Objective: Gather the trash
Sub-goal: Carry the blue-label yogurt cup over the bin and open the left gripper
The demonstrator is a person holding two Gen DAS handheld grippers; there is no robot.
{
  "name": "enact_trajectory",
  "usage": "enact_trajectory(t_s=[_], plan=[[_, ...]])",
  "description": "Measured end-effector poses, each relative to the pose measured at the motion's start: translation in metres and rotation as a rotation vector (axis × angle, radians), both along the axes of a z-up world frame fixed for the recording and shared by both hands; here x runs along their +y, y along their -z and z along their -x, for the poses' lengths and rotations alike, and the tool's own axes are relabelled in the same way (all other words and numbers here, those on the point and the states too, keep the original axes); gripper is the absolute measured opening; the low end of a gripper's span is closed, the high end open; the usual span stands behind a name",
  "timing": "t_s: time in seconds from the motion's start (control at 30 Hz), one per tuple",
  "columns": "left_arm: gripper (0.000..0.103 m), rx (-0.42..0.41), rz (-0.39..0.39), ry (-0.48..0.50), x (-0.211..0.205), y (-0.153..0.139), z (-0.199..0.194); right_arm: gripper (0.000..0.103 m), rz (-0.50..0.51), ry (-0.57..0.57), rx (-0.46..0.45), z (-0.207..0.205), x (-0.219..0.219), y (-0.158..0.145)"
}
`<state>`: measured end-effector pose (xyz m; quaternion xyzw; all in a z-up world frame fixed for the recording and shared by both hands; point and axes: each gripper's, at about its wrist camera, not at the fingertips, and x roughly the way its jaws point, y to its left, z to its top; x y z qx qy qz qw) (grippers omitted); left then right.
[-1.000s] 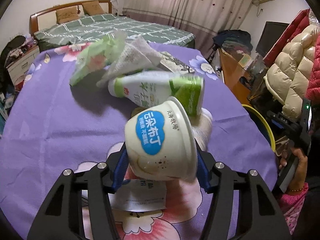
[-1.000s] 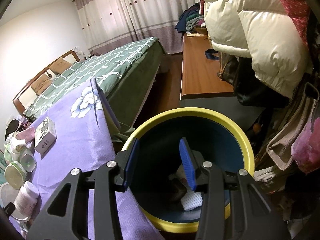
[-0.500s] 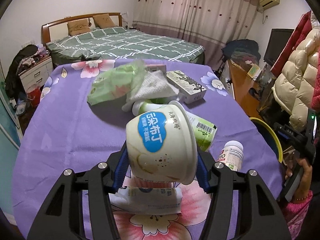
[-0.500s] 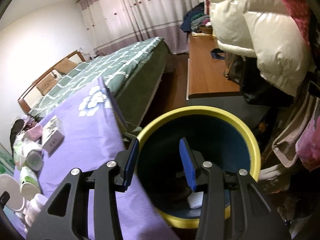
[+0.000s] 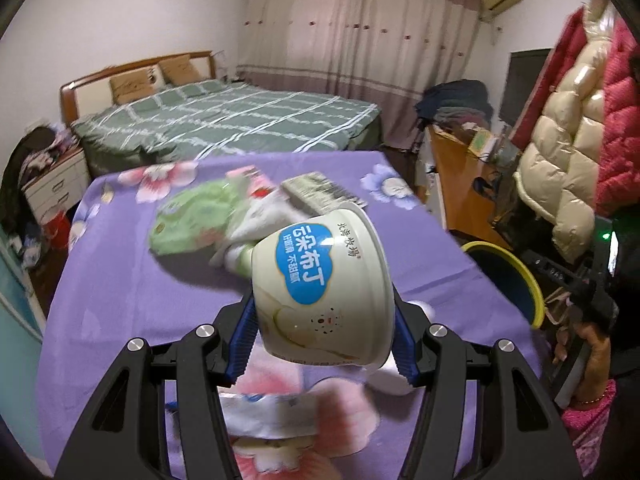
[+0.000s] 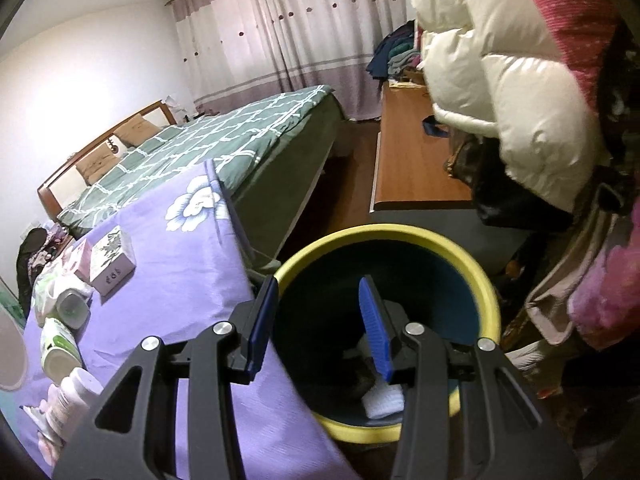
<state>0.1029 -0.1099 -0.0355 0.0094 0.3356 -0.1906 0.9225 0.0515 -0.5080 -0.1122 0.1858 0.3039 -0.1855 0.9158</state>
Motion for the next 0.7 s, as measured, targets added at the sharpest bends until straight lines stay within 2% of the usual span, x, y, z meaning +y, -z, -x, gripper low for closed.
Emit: enact_trajectory(t_s=[0.17, 0.3, 0.5, 0.7], plan=[[0.057, -0.019, 0.001, 0.11, -0.048, -0.017, 0.002, 0.041, 0.011, 0.039, -0.013, 0.017, -0.016, -0.001], [0.057, -0.002, 0.003, 0.218, -0.102, -0.019, -0.002, 0.041, 0.016, 0.072, -0.024, 0.029, -0.031, 0.002], [0.057, 0.038, -0.032, 0.373, -0.194, -0.005, -0.01, 0.041, 0.008, 0.115, -0.023, 0.048, -0.053, 0.011], [0.057, 0.052, -0.071, 0.468, -0.265, 0.014, -0.017, 0.042, 0.004, 0.155, -0.021, 0.068, -0.07, 0.019]])
